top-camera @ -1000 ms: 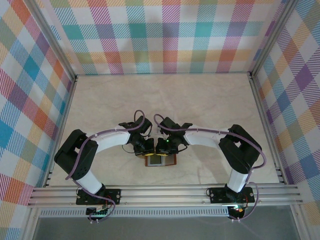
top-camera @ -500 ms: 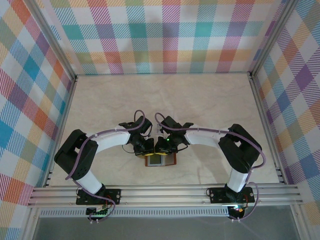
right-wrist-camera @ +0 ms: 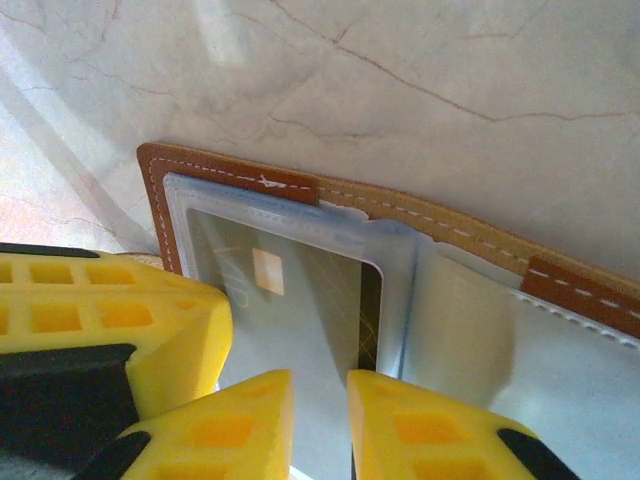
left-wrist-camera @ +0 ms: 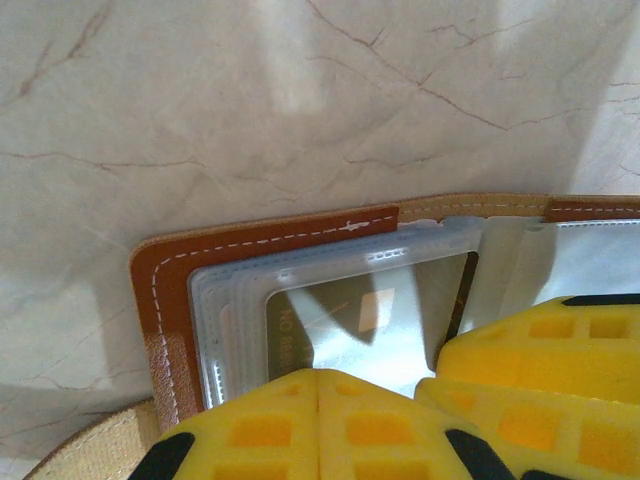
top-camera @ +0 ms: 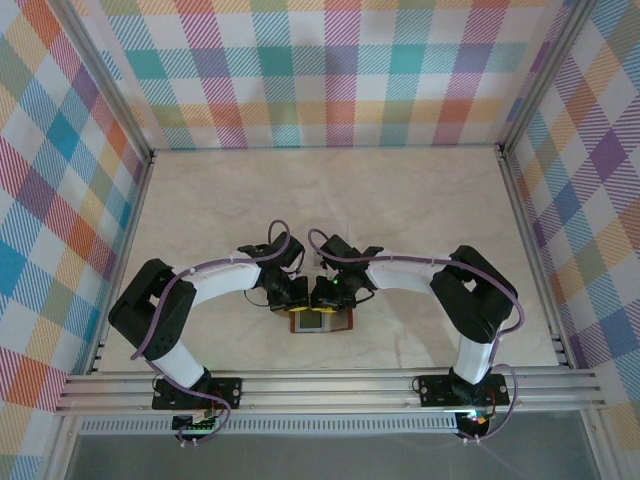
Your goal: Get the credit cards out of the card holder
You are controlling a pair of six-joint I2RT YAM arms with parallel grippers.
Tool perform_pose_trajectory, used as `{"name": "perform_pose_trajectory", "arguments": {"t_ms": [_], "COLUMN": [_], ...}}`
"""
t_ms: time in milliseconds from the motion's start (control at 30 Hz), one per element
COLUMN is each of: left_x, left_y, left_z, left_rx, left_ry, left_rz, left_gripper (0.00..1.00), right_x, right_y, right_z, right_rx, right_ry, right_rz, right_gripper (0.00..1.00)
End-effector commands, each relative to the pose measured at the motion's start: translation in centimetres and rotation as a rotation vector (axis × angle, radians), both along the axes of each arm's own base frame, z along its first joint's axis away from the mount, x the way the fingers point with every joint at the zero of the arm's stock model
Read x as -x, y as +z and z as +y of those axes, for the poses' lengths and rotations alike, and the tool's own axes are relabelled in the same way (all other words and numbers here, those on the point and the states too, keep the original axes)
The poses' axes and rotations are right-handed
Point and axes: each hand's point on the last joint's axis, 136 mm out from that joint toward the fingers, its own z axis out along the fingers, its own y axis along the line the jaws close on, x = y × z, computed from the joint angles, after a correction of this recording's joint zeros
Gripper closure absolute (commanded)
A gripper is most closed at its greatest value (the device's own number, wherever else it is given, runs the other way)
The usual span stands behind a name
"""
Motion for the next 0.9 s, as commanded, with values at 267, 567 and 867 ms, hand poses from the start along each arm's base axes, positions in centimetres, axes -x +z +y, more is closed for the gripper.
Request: {"name": "perform_pose_trajectory", "arguments": {"t_ms": [267, 567, 867], "left_x": [1.0, 0.9, 1.1], "left_y": [-0.7, -0.7, -1.3], "left_z": [1.1, 1.0, 1.7], "left_rx": [-0.067, -0.069, -0.115], "left_ry": [-0.008, -0.010, -0.009], "left_rz": [0.016, 0.014, 0.026], "left_gripper": [0.93, 0.93, 0.93], "right_x": [-0.1, -0.3, -0.2], "right_y": [-0.1, 1.8, 0.8], "right_z": [-2.3, -1.3, -2.5], "right_rx": [0.106, 0.021, 0.040], "right_ry": [-0.020, -0.015, -0.010], "right_rz": [-0.019, -0.052, -0.028], "right_gripper": [0.70, 0.66, 0.67]}}
